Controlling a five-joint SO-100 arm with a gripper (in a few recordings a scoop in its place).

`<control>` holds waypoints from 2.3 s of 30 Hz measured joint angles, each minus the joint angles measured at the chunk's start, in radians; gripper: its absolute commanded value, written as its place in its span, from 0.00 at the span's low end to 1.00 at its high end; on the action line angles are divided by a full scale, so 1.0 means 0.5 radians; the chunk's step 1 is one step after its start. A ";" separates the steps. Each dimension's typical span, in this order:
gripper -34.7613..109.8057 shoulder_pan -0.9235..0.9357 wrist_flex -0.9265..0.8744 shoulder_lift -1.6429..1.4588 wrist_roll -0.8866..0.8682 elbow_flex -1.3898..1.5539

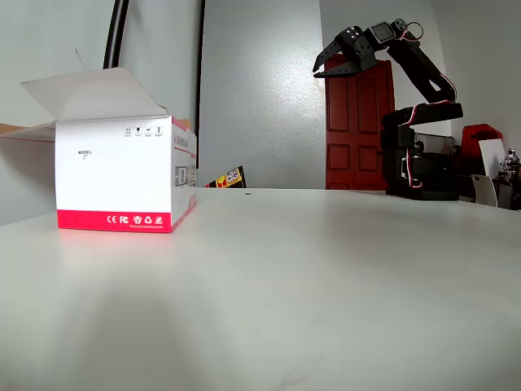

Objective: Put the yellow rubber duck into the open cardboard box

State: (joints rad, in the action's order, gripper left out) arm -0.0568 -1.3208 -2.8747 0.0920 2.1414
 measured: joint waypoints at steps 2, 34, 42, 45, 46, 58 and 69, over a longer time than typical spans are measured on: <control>0.24 0.012 0.061 -0.012 0.012 0.104; 0.24 0.003 0.472 -0.727 0.089 1.540; 0.24 0.006 0.546 -0.715 0.067 1.776; 0.24 0.003 0.546 -0.730 0.037 1.789; 0.24 0.003 0.546 -0.730 0.037 1.792; 0.24 0.046 0.546 -0.758 0.018 1.792; 0.24 0.040 0.546 -0.758 0.018 1.792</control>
State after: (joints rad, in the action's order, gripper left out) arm -0.0368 -1.0477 -3.2536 0.1012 3.0373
